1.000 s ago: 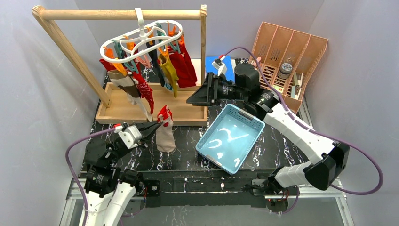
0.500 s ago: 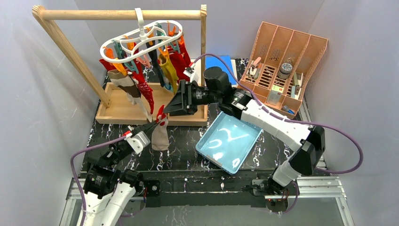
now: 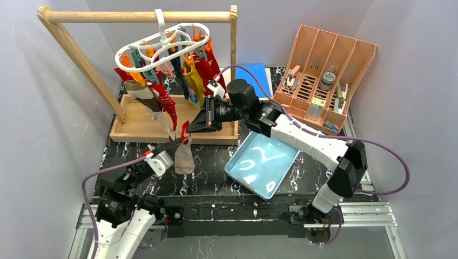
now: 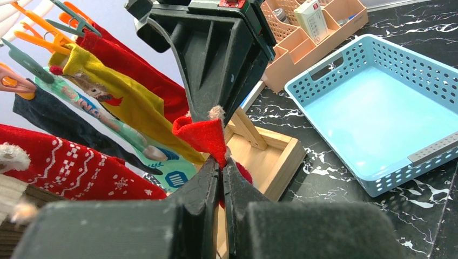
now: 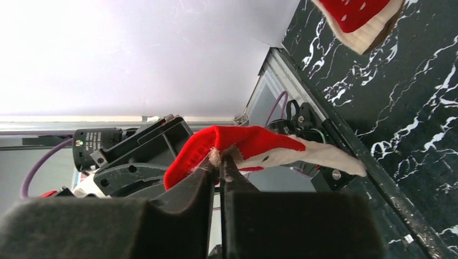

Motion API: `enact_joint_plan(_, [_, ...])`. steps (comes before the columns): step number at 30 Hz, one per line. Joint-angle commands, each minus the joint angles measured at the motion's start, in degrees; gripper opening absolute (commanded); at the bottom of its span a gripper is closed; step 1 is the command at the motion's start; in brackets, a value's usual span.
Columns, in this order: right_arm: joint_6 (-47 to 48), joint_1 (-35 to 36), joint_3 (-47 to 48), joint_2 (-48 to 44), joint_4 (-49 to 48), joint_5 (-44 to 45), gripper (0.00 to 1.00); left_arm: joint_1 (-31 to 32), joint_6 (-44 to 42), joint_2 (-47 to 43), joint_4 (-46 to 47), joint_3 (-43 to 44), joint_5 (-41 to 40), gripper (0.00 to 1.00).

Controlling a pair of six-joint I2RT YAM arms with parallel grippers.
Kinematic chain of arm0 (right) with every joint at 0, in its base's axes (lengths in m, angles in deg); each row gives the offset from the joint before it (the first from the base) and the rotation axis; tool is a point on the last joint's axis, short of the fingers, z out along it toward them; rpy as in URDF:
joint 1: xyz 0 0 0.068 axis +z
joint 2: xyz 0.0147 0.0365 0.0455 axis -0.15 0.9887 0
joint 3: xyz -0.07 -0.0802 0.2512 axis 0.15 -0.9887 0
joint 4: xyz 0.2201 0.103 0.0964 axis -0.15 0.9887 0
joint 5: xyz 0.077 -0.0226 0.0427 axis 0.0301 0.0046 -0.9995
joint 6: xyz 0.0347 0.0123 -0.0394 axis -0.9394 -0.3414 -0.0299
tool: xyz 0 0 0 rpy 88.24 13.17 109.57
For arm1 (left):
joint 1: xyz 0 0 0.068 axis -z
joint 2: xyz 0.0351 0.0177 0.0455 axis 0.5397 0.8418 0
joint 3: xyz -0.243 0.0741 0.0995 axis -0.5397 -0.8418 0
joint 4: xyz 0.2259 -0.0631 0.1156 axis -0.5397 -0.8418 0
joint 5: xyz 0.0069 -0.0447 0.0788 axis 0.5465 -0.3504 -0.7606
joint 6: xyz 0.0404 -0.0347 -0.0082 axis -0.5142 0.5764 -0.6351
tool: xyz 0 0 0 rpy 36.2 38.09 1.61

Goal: Clip the socks to the hanger
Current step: Pick up the sock from the bin.

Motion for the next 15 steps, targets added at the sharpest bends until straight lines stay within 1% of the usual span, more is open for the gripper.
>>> enact_joint_plan(1, [0.6, 0.4, 1.5, -1.7, -2.2, 1.1, 0.08, 0.3, 0.4, -0.8, -0.2, 1.3, -0.7, 0.0])
enact_joint_plan(2, [1.5, 0.4, 1.6, -2.1, -1.6, 1.4, 0.01, 0.3, 0.8, -0.9, -0.4, 1.3, -0.8, 0.0])
enact_joint_plan(4, [5.7, 0.4, 2.0, -2.9, 0.8, 2.6, 0.01, 0.3, 2.7, -0.9, -0.6, 1.2, -1.6, 0.0])
enact_joint_plan(5, [8.2, 0.5, 2.2, -3.5, 2.1, 3.2, 0.01, 0.4, 5.2, -1.0, -0.6, 1.2, -2.1, 0.06])
enact_joint_plan(6, [11.7, 0.6, 3.3, -4.1, 5.2, 4.7, 0.01, 0.6, 7.4, -1.2, -0.8, 1.2, -3.1, 0.23])
enact_joint_plan(7, [17.3, 0.7, 4.9, -4.2, 8.6, 6.0, 0.01, 0.8, 11.4, -1.4, -0.7, 1.1, -4.2, 0.4])
enact_joint_plan(8, [23.1, 0.8, 6.8, -4.5, 13.6, 8.3, 0.01, 0.8, 17.6, -1.5, -0.7, 1.4, -7.1, 0.55])
enact_joint_plan(9, [34.0, 1.4, 8.4, -5.4, 20.9, 14.7, 0.01, 0.9, 32.2, -0.2, -1.2, 2.6, -15.4, 0.7])
enact_joint_plan(10, [38.0, 1.4, 8.8, -5.6, 24.0, 18.2, 0.01, 0.9, 39.6, 2.1, -3.3, 4.3, -19.6, 0.86])
enact_joint_plan(11, [41.8, 1.4, 8.2, -6.3, 25.8, 21.9, 0.01, 0.8, 47.6, 5.3, -5.8, 5.7, -21.6, 0.98])
enact_joint_plan(12, [44.8, 1.4, 7.0, -7.2, 26.6, 26.3, 0.01, 0.8, 59.2, 7.1, -3.7, 3.9, -20.5, 0.98])
enact_joint_plan(14, [47.4, 1.4, 6.0, -7.6, 27.5, 31.0, 0.01, 0.8, 70.5, 8.8, 4.5, -0.6, -16.7, 0.98])
enact_joint_plan(15, [48.4, 1.4, 5.1, -8.0, 27.8, 33.4, 0.01, 0.8, 74.4, 12.2, 7.0, -1.3, -12.9, 0.99])
